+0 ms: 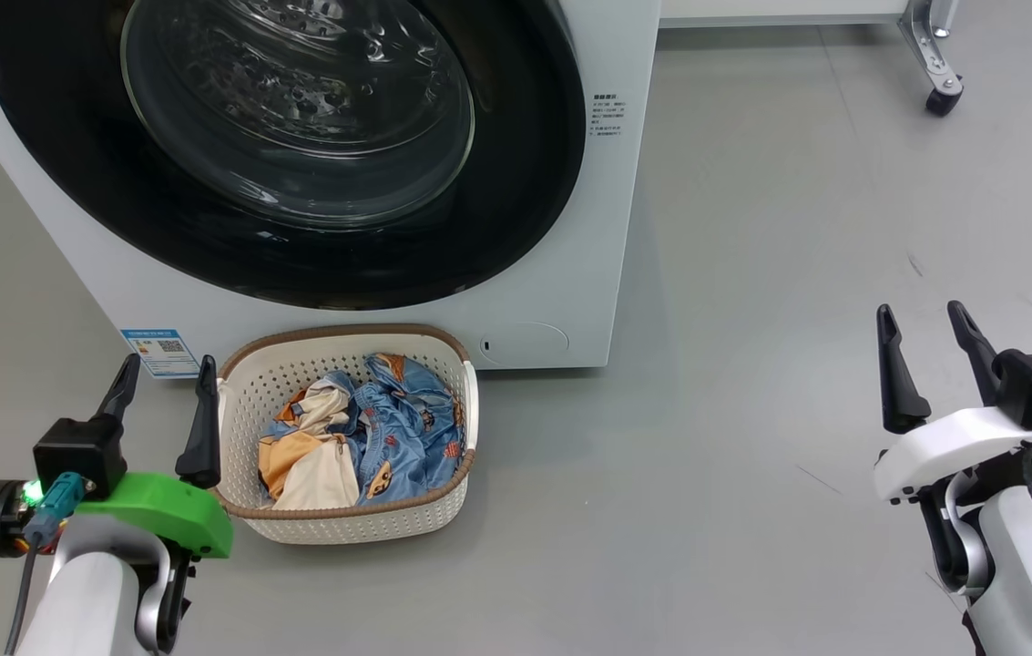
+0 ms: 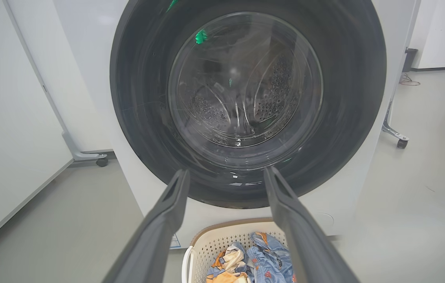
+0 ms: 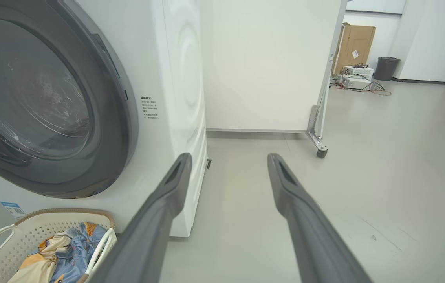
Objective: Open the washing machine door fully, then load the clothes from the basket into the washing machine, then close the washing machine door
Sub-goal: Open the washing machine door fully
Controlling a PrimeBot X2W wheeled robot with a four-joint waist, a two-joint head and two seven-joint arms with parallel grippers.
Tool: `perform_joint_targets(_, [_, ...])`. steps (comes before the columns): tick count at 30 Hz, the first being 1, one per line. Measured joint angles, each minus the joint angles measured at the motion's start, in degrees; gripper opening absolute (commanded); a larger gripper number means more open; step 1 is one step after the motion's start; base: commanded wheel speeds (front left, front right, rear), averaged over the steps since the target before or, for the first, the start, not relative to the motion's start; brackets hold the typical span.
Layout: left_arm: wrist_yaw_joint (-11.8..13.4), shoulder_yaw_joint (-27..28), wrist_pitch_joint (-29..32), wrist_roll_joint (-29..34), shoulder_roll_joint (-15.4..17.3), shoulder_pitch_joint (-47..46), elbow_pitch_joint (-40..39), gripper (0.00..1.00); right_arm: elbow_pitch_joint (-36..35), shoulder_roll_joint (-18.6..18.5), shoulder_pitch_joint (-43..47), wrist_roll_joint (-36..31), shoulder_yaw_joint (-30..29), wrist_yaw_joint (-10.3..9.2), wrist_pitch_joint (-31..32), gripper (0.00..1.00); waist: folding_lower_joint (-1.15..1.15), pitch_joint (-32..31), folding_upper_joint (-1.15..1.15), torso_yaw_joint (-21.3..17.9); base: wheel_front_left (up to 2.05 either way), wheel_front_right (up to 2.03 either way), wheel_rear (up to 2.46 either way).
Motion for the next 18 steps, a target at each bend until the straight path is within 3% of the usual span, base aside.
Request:
perform_joint_targets(9, [-0.08, -0.08, 0.00, 0.49, -0.81, 0.15, -0.97, 1.00, -1.64, 0.27, -0.93, 1.67, -2.77, 0.02, 0.00, 1.00, 0.00, 0.26, 0.00, 0.64, 0.00, 0.00, 0.00])
perform_joint_targets(18, [-0.25, -1.11, 0.00, 1.37, -2.14, 0.35, -1.90, 1.00, -4.48, 1.87, -3.59, 9.44, -10.22, 0.27, -0.01, 1.00, 0.00, 0.53, 0.00, 2.45, 0.00, 0.00, 0.00])
